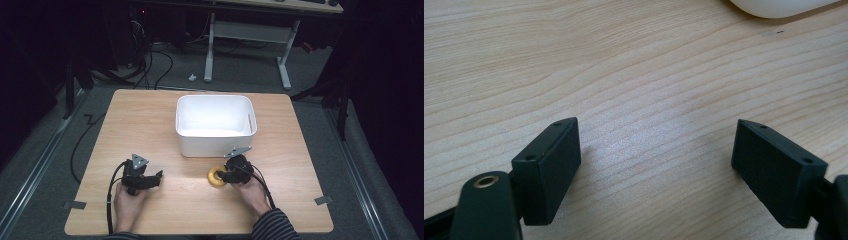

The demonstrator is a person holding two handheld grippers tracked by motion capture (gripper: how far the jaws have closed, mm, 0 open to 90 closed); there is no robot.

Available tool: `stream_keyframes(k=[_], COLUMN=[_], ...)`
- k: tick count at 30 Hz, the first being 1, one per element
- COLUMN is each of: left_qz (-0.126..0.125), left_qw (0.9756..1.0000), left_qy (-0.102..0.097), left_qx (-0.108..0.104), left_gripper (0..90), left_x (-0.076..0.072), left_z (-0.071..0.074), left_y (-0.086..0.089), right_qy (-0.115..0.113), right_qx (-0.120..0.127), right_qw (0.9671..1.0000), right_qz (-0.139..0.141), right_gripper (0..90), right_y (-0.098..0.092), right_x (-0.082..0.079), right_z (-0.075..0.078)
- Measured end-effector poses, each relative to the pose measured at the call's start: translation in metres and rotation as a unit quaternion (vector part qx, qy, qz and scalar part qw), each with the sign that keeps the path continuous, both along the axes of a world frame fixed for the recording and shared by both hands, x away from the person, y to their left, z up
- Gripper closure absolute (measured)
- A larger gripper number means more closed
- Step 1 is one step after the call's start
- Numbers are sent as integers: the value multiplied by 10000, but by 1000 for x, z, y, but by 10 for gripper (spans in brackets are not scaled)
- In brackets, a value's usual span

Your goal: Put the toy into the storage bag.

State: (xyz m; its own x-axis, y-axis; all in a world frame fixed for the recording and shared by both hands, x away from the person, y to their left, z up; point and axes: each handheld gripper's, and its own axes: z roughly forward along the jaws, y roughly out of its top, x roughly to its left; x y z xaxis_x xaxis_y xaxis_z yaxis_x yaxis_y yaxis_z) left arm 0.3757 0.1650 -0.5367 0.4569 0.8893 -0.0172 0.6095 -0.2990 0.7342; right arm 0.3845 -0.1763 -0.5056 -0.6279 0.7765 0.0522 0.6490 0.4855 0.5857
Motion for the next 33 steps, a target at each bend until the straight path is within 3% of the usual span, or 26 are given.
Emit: stream_keyframes(k=[4, 12, 21, 33], left_qz=[-2, -3, -5, -13], left_qw=[10000, 10000, 10000, 10000], left_qy=[1, 1, 2, 5], left_qx=[-1, 0, 0, 3], left_gripper=[200, 200, 199, 197], left_x=[0, 0, 0, 0], left_z=[0, 0, 0, 0], left_y=[0, 0, 0, 0], right_qy=[108, 95, -15, -228], right_qx=[-138, -93, -94, 72], right_qw=[9998, 9999, 10000, 9997], right_qz=[31, 24, 17, 0], right_gripper=[602, 645, 654, 656], right_y=[3, 1, 0, -14], right_x=[2, 3, 0, -9], right_z=[-5, -4, -3, 14])
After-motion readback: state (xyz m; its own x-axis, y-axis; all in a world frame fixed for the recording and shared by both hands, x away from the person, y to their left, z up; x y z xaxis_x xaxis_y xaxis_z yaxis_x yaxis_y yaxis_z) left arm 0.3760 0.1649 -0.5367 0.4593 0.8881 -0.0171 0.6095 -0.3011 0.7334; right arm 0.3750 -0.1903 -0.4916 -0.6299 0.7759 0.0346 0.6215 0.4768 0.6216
